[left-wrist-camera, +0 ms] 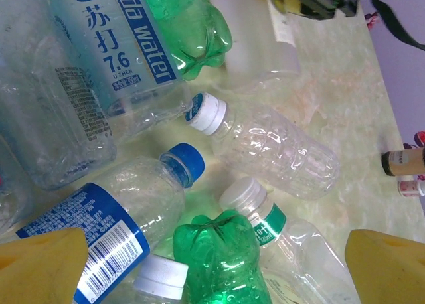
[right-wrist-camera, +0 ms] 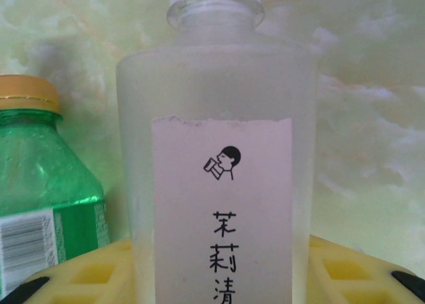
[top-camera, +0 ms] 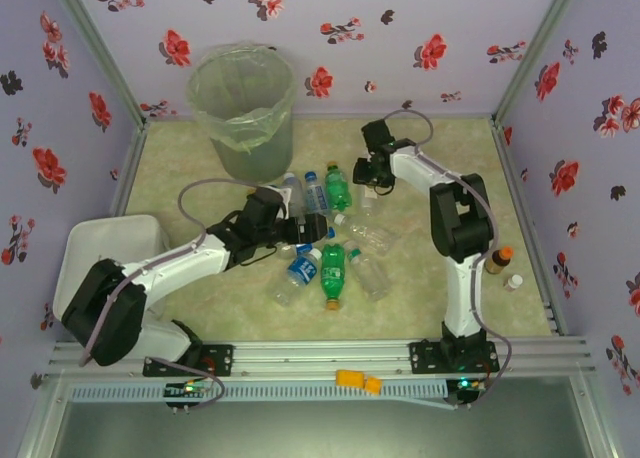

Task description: Put the plastic bottles in the bin

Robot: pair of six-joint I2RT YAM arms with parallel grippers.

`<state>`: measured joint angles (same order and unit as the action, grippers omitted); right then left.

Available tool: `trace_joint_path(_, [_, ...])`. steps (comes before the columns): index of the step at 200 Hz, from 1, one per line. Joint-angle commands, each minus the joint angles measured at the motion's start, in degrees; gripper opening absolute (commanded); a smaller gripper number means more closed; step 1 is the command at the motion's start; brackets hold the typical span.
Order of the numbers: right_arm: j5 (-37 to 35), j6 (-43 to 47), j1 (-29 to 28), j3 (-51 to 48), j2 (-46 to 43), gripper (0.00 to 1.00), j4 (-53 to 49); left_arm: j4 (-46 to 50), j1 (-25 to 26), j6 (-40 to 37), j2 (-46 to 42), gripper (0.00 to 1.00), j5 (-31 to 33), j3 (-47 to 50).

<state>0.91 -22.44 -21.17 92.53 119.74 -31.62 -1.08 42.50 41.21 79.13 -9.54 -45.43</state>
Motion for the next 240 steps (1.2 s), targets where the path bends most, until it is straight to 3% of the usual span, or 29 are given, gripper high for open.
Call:
trace_joint_path(1, [2.5,1.0,0.7,-3.4,-8.5,0.40,1.2,0.7,0.3,-2.4,0.3,1.00,1.6,-2.3])
trace_joint_path(46, [7.7,-0.1,0.7,-13.3,-21.9,0.37,4.9,-3.2,0.9,-5.8,-3.0,1.00,2.8,-1.9])
trace_joint_path(95, [16.5,-7.3,0.3,-23.7,-31.9,0.37,13.6,-13.6,3.8,-8.6,-5.0,1.00,2.5,0.8])
trace_joint_path(162, [22.9,-15.3,-2.4,-29.3,-35.4,0.38,20.2,-17.8,8.6,-11.1,2.9,1.00,1.5,-3.8])
trace_joint_path(240, [21.1,-19.2,-5.3,-35.4,-41.0,0.40,24.0,-18.6,9.5,-9.4,8.7,0.99,0.9,-8.9])
